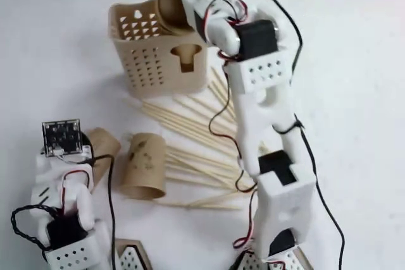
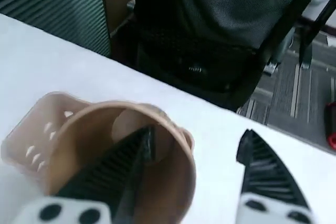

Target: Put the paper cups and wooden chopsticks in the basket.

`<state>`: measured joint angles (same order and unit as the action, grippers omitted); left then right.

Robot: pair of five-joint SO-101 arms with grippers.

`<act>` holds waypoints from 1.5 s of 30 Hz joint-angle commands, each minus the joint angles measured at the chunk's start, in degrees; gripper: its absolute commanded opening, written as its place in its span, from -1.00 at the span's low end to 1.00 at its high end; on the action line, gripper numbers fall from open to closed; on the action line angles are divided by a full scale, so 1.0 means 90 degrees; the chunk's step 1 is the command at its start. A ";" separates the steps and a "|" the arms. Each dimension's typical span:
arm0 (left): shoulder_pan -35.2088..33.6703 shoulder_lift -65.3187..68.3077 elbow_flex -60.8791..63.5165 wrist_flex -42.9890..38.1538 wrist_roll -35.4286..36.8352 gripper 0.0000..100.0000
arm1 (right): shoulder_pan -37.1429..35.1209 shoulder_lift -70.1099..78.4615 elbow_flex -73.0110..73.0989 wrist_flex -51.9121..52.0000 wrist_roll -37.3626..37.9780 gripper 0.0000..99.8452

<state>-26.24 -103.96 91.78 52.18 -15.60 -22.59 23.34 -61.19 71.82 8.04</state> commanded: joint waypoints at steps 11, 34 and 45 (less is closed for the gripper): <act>-0.0024 -0.0083 -0.0039 0.0020 0.0049 -0.72 | -0.0376 0.0171 -0.0225 -0.1509 -0.0010 -0.48; -0.0024 -0.0073 0.0039 -0.0020 0.0049 -0.72 | -0.0415 0.0552 -0.0059 -0.1451 0.0000 -0.48; -0.0024 -0.0073 0.0039 -0.0020 0.0049 -0.72 | -0.0454 -0.0777 -0.0049 0.1421 0.0010 -0.48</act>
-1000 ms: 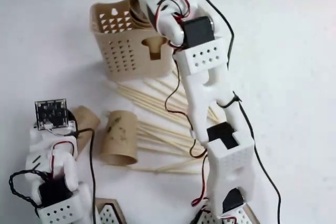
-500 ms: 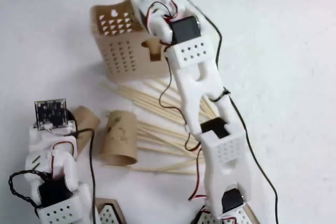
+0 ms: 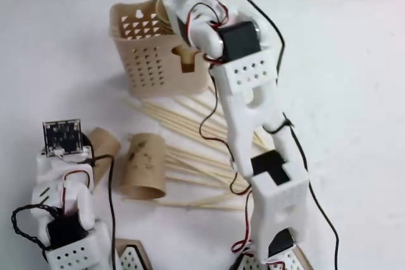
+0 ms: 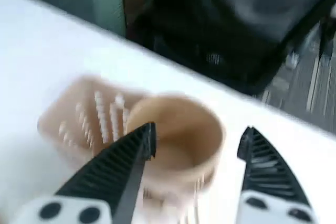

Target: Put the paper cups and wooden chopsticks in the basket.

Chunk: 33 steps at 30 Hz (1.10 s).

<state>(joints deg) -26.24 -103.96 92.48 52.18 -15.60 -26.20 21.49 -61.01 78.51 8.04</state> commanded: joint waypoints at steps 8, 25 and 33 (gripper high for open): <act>-0.0024 -0.0073 -0.0039 -0.0020 0.0049 -0.72 | -0.0689 -0.1031 0.0127 0.2252 0.1397 -0.48; -0.0816 -0.0073 -0.0244 0.0020 0.0791 -0.55 | -0.2642 -0.5485 0.6300 0.2173 0.1475 -0.48; -0.0894 -0.0073 -0.0254 0.0020 0.0811 -0.55 | -0.3853 -0.7389 0.9446 0.0786 0.1436 -0.47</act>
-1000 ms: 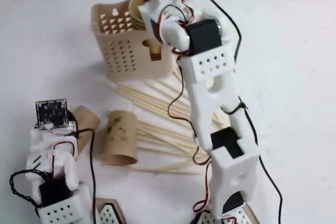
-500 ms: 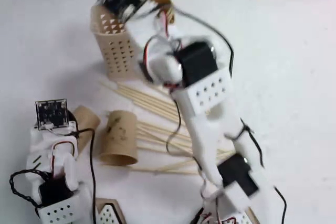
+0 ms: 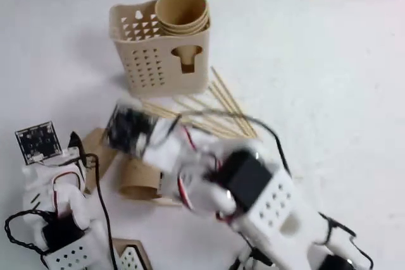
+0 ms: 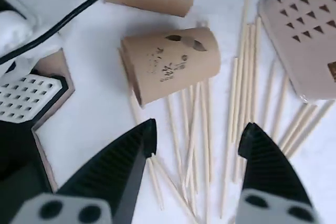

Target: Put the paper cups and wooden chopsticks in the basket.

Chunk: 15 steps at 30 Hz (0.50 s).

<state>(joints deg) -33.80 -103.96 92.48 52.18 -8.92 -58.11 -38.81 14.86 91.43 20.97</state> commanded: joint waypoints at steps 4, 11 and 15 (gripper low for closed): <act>-0.0054 -0.0073 -0.0254 0.0020 0.0059 -0.55 | -0.0503 -0.1392 0.2911 -0.1949 0.0000 -0.47; -0.0024 -0.0073 -0.0244 0.0020 0.0049 -0.55 | -0.0796 -0.1861 0.4747 -0.3463 0.0020 -0.47; -0.0024 -0.0073 -0.0244 0.0020 0.0049 -0.55 | -0.0913 -0.1861 0.5070 -0.3912 0.0010 -0.47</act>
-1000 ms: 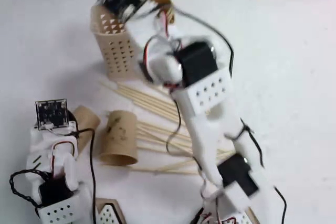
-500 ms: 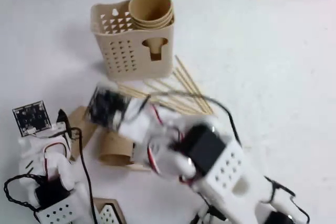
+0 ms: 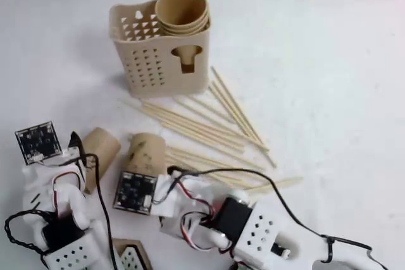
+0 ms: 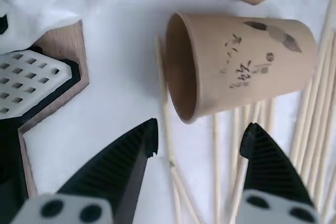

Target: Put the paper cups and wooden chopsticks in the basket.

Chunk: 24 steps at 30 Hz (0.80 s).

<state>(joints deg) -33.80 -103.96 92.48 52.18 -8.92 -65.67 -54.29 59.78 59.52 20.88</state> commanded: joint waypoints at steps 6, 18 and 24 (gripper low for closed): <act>-0.0024 -0.0073 -0.0244 0.0020 0.0039 -0.55 | -0.0034 -0.0142 0.0908 -0.1812 0.0020 -0.48; -0.0015 -0.0073 -0.0537 0.0029 0.0068 -0.55 | 0.1158 -0.0142 0.1231 -0.2906 0.0010 -0.74; 0.0132 -0.0054 -0.1055 0.0186 0.0059 -0.55 | 0.1187 -0.0142 0.1231 -0.2906 0.0010 -0.76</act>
<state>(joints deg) -33.63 -103.96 87.82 52.26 -8.92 -55.82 -54.37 71.38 34.46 20.97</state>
